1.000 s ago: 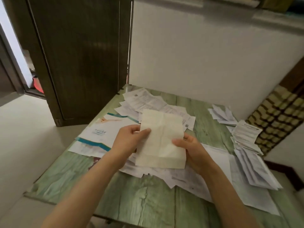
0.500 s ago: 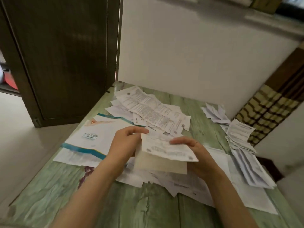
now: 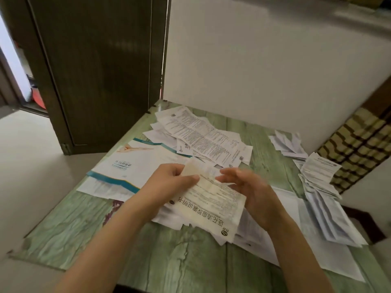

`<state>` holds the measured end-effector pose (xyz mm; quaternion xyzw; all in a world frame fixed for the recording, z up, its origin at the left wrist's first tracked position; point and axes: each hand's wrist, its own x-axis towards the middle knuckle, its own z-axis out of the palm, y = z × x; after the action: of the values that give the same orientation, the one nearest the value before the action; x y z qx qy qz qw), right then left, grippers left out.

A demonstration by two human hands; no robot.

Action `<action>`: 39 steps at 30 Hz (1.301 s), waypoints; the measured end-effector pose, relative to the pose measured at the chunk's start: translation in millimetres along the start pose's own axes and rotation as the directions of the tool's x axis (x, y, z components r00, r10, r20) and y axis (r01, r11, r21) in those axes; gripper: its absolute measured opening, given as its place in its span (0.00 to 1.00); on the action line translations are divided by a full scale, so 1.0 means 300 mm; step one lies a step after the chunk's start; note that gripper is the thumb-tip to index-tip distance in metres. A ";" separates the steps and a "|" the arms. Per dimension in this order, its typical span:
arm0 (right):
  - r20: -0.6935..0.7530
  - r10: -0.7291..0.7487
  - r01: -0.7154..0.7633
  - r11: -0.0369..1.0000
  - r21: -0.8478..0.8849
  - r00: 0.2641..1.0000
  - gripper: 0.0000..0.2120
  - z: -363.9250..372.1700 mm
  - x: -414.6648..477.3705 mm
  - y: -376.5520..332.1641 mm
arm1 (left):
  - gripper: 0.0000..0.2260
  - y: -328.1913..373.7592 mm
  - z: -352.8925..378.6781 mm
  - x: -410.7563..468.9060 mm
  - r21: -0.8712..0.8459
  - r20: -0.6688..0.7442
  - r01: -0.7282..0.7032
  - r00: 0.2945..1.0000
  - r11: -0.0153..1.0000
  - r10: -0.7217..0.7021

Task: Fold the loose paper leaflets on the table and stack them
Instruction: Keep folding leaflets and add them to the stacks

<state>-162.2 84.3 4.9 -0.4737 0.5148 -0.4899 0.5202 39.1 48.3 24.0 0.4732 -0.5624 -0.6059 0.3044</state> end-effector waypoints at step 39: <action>-0.118 -0.171 0.156 0.979 -0.129 0.978 0.25 0.073 0.008 0.043 | 0.16 -0.043 0.067 0.020 -0.308 -0.019 0.169 0.983 0.936 -0.184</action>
<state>-139.9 82.5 -7.7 -0.5122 0.5349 -0.5288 0.4147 20.8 53.0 8.4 0.4832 -0.4099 -0.6990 0.3315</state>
